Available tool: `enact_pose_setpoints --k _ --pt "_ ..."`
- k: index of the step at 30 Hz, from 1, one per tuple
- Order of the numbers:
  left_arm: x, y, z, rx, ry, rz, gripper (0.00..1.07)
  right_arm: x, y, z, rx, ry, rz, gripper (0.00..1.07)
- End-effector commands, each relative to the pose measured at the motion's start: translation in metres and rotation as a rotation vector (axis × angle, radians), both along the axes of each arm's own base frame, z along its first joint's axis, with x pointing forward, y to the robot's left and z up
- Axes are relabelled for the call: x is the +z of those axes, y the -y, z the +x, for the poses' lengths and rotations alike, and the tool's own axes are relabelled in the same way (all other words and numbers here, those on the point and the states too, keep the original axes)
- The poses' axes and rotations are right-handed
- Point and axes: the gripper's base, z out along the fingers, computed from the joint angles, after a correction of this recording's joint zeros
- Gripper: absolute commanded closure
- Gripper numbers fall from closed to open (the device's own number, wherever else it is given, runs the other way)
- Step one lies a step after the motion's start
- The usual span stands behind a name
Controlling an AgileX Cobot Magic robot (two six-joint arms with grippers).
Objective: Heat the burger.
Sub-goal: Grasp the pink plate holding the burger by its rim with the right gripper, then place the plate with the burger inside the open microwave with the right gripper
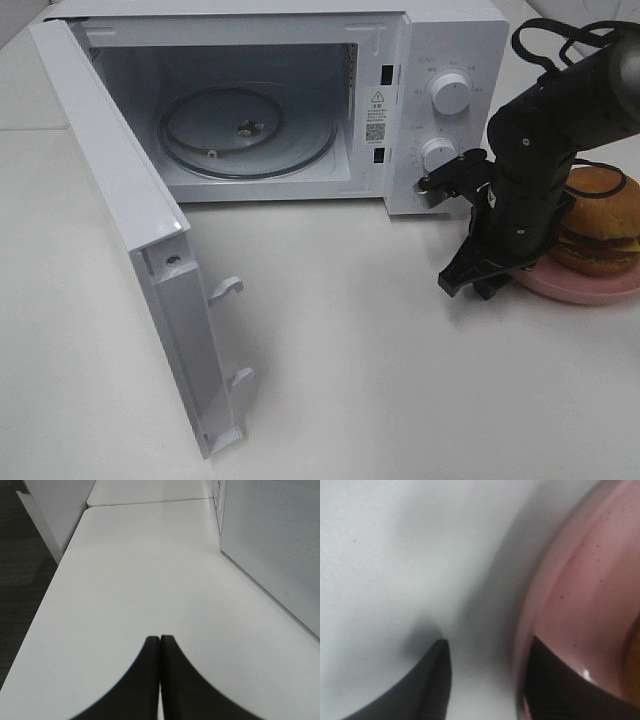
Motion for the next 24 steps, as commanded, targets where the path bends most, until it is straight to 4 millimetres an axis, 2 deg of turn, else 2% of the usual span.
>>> enact_pose_setpoints --k 1,2,3,5,17,24 --pt "0.001 0.001 -0.003 -0.006 0.034 -0.001 1.06 -0.009 0.004 -0.003 -0.017 -0.035 -0.016 0.84" --pt "0.001 0.001 -0.003 -0.006 0.034 -0.001 1.06 -0.008 0.005 -0.003 -0.016 -0.039 -0.029 0.96" --pt "0.001 0.001 -0.003 -0.006 0.034 -0.001 1.06 -0.008 0.005 -0.003 -0.016 -0.039 -0.029 0.96" --pt "0.001 0.001 -0.003 -0.006 0.034 -0.001 1.06 -0.008 0.006 -0.004 -0.016 -0.05 -0.045 1.07" --pt "0.001 0.001 -0.003 -0.006 0.034 -0.001 1.06 0.0 0.01 -0.011 -0.025 -0.081 -0.074 1.07" --pt "0.001 0.001 -0.003 -0.006 0.034 -0.001 1.06 0.016 0.016 -0.03 0.04 -0.057 -0.058 1.07"
